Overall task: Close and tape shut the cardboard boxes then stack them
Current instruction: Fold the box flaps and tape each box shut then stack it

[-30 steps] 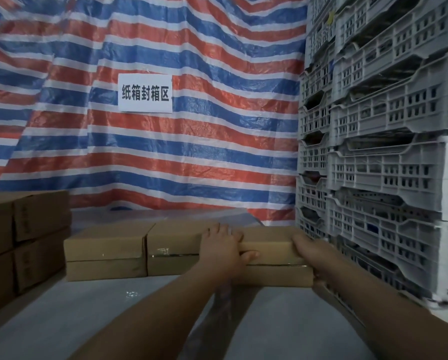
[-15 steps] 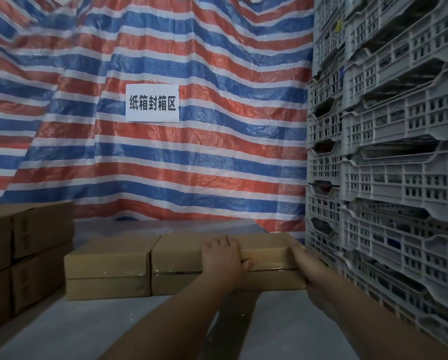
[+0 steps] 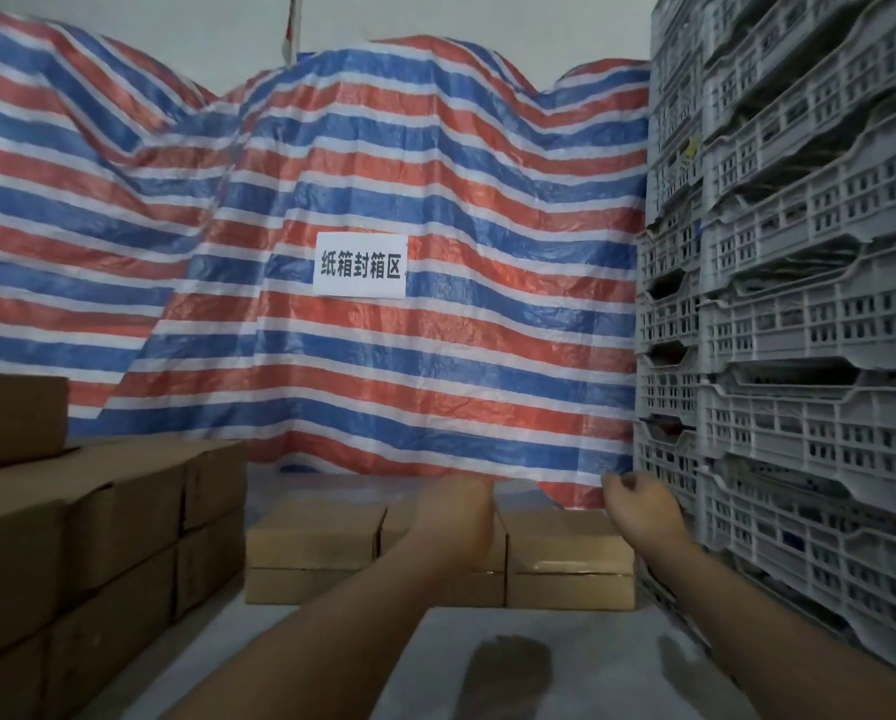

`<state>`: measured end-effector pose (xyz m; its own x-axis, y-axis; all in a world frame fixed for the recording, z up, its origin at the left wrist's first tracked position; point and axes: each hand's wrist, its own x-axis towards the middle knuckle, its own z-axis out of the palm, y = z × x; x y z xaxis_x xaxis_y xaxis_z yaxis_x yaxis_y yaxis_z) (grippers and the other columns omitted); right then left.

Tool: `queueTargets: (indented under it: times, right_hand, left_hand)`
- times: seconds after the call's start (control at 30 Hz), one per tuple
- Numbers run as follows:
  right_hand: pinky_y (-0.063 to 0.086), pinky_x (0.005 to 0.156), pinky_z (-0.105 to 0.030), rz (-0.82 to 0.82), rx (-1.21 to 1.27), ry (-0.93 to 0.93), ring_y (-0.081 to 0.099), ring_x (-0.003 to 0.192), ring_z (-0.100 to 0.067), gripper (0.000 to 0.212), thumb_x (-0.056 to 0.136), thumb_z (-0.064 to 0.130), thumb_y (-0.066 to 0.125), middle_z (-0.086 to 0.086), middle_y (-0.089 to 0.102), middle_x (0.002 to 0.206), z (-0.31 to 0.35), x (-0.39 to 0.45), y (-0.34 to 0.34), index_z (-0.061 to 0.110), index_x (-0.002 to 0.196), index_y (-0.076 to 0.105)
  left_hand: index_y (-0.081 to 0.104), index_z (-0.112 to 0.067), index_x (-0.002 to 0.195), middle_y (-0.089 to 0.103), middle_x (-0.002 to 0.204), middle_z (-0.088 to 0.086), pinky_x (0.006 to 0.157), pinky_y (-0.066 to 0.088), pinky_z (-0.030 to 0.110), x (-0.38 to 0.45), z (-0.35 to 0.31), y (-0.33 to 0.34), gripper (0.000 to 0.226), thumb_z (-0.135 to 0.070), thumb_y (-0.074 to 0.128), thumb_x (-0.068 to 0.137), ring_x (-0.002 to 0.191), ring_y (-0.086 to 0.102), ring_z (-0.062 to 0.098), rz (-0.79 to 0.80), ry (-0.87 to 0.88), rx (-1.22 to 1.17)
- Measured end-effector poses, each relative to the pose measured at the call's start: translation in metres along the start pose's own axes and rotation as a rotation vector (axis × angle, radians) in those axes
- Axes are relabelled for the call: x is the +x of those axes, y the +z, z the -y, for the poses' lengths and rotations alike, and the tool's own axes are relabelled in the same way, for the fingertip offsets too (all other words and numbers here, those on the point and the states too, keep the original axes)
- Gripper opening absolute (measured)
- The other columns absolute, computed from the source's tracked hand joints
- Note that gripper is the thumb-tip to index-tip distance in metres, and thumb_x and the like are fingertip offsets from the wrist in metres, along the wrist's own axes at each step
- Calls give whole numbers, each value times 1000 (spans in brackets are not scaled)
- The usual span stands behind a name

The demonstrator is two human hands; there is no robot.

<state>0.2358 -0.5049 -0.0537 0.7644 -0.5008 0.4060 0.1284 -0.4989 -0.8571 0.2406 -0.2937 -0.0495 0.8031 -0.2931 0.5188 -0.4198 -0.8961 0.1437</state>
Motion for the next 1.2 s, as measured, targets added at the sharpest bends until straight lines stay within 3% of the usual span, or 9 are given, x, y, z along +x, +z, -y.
queueTargets:
  times: [0.1, 0.2, 0.37, 0.57, 0.67, 0.8, 0.9, 1.07, 1.2]
  right_hand:
    - [38, 64, -33, 68, -102, -99, 54, 71, -25, 33, 99, 22, 50, -11, 59, 74, 41, -36, -5, 7, 69, 52]
    - [28, 53, -31, 146, -166, -174, 44, 60, -19, 35, 97, 17, 50, -5, 47, 62, 80, -80, -8, 12, 63, 42]
    - [29, 53, -29, 228, -105, -281, 40, 58, -20, 33, 95, 15, 50, -10, 47, 64, 151, -162, -15, 11, 63, 45]
    - [50, 67, -38, 304, -22, -384, 62, 75, -32, 35, 97, 22, 51, -30, 68, 101, 205, -247, -5, -9, 84, 63]
    - [56, 73, -41, 358, -7, -419, 68, 86, -35, 35, 97, 23, 53, -26, 70, 98, 221, -279, 7, -8, 95, 68]
    - [57, 82, -49, 436, 24, -488, 66, 83, -41, 37, 97, 23, 53, -31, 67, 99, 249, -308, 23, -12, 96, 65]
    - [55, 79, -45, 481, 40, -508, 58, 75, -27, 38, 96, 24, 53, -31, 67, 99, 267, -324, 37, -12, 95, 64]
    - [40, 59, -27, 556, 51, -533, 52, 71, -20, 24, 96, 19, 51, -14, 53, 78, 282, -342, 71, 9, 75, 55]
    - [38, 65, -33, 648, 92, -520, 50, 71, -22, 32, 98, 18, 50, -23, 51, 78, 293, -349, 106, -8, 84, 60]
  left_hand:
    - [62, -12, 110, 65, 103, 7, 88, 54, 37, -30, 4, -44, 21, -23, 46, 102, 94, 63, 23, -20, -32, -14]
    - [63, -9, 108, 65, 101, 7, 87, 53, 36, -64, 10, -87, 25, -24, 44, 103, 93, 64, 23, -29, -33, 50]
    - [62, -14, 85, 62, 81, 3, 76, 55, 32, -136, 30, -164, 30, -31, 43, 102, 73, 60, 16, -115, -66, -51]
    - [62, -15, 91, 64, 87, 2, 75, 57, 36, -221, 68, -233, 14, -24, 52, 97, 80, 62, 17, -201, -49, -146]
    - [59, -19, 80, 63, 78, -1, 56, 46, 25, -256, 87, -257, 19, -27, 52, 95, 70, 60, 12, -219, -87, -213]
    - [58, -22, 77, 61, 71, -4, 56, 44, 23, -287, 115, -284, 19, -28, 53, 94, 67, 61, 9, -251, -121, -220]
    - [52, -26, 72, 54, 64, -10, 42, 36, 13, -299, 137, -298, 23, -29, 53, 95, 55, 57, 2, -318, -191, -227]
    - [50, -13, 94, 56, 86, 3, 59, 43, 28, -303, 175, -311, 10, -22, 51, 97, 75, 54, 16, -311, -304, -103]
    - [41, -17, 102, 48, 88, -2, 58, 37, 21, -304, 212, -315, 11, -18, 51, 98, 74, 47, 8, -318, -380, -103]
